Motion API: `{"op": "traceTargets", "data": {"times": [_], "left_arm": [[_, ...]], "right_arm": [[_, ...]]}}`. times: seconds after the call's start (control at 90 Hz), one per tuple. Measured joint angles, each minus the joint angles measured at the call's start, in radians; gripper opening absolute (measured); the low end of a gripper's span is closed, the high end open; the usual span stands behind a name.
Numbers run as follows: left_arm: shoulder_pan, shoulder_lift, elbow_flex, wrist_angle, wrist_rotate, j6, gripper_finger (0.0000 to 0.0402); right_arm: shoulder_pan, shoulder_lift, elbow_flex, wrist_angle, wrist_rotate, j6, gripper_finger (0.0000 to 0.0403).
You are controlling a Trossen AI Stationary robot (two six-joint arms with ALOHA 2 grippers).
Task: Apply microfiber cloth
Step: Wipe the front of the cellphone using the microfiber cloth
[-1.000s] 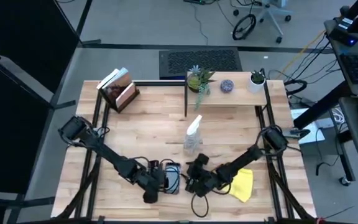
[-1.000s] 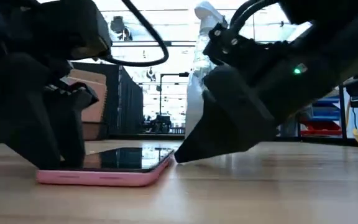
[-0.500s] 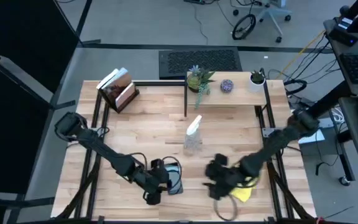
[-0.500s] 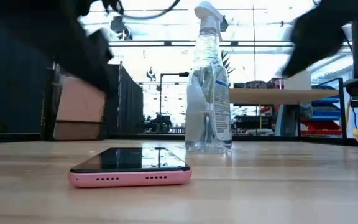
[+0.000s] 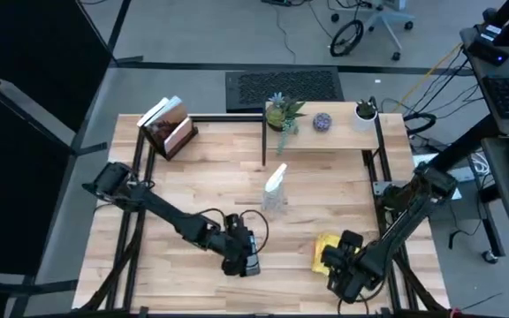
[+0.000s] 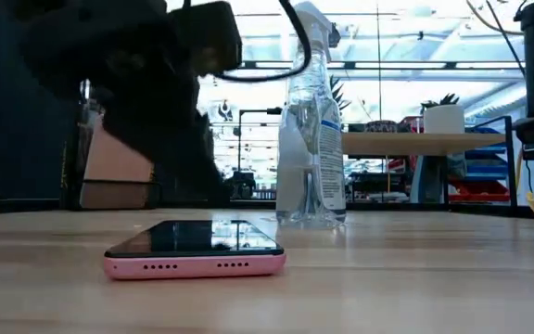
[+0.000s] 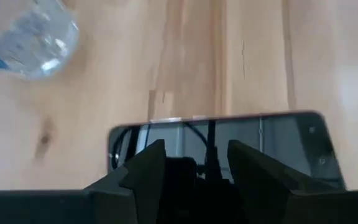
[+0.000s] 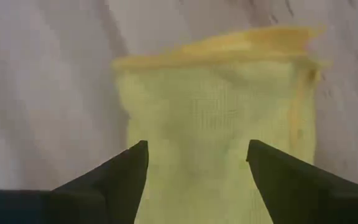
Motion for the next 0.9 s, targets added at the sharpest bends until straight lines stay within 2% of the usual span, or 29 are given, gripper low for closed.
{"op": "traceTargets", "data": {"times": [0.078,0.167,0.322,0.4,0.511,0.611,0.7,0.811,0.9], "left_arm": [[0.0,0.007,0.0,0.007,0.004,0.0,0.0164],[0.0,0.008,0.0,0.002,0.004,0.001,0.0164],[-0.001,0.008,0.0,0.004,0.004,0.001,0.0164],[0.0,0.008,0.0,0.005,0.004,-0.001,0.0164],[0.0,0.008,0.0,0.005,0.005,0.0,0.0164],[0.001,0.008,0.0,0.006,0.005,0.005,0.0164],[0.001,0.008,0.0,0.007,0.005,0.019,0.0164],[0.0,0.008,0.0,0.007,0.005,0.027,0.0164],[0.0,0.008,0.0,0.007,0.004,0.04,0.0164]], "right_arm": [[-0.001,0.064,0.0,0.03,-0.007,-0.045,0.0231],[-0.004,0.113,0.005,0.061,-0.029,-0.138,0.0189],[-0.034,0.116,0.044,0.063,-0.076,-0.185,0.0068],[-0.051,0.1,0.092,0.105,-0.004,-0.273,0.0017],[-0.081,0.073,0.149,0.318,0.169,-0.508,0.0015],[-0.125,0.105,0.134,0.56,0.222,-0.75,0.0011],[-0.177,0.137,0.135,0.734,0.233,-0.91,0.0004],[-0.241,0.208,0.136,0.909,0.235,-1.035,0.0004],[-0.284,0.269,0.132,1.034,0.184,-1.098,0.0004]]}}
